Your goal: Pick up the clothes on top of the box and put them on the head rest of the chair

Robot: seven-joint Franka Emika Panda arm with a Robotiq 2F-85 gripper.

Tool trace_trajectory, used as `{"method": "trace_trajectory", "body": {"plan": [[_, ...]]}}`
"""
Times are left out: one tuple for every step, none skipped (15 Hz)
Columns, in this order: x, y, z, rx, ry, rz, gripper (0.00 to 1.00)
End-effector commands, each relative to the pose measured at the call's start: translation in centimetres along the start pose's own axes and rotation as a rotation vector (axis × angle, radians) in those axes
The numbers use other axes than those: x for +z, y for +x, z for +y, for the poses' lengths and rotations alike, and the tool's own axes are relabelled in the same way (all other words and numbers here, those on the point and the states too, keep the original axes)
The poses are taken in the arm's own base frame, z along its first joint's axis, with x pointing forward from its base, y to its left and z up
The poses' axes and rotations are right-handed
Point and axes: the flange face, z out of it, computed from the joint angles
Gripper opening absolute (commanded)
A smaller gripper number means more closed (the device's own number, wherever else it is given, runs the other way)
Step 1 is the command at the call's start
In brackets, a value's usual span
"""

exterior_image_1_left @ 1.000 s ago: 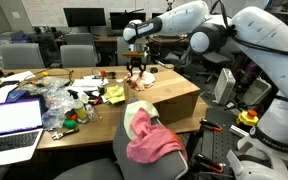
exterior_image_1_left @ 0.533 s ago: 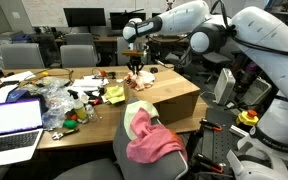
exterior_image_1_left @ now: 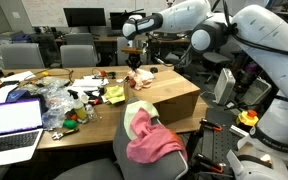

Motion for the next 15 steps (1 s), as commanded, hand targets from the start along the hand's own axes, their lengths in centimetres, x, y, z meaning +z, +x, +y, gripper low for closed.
{"method": "trace_trajectory", "body": {"plan": [[-4.2,-1.4,0.2,0.008,0.083,-0.005,0.01],[-5.2,-2.1,0.4,-0.004,0.092,-0.006,0.01],[-6.0,-2.7,0.7,-0.009,0.093,-0.003,0.01],[-6.8,-3.6,1.2,-0.021,0.093,-0.003,0.01],[-7.6,-4.3,1.5,-0.028,0.084,0.003,0.01],[-8.3,-5.3,1.9,-0.034,0.079,-0.008,0.01],[-8.8,-6.2,2.4,-0.043,0.073,-0.016,0.01],[-9.4,-7.2,2.8,-0.054,0.066,-0.025,0.01],[-9.8,-8.2,3.3,-0.062,0.06,-0.032,0.01],[-10.1,-9.1,3.9,-0.071,0.054,-0.038,0.01],[-10.6,-9.9,4.4,-0.078,0.052,-0.049,0.01],[-10.9,-10.8,5.1,-0.082,0.052,-0.057,0.01],[-11.2,-11.5,5.8,-0.081,0.056,-0.064,0.01],[-11.5,-12.3,6.6,-0.086,0.056,-0.075,0.01],[-11.8,-12.9,7.5,-0.086,0.059,-0.086,0.01]]}}
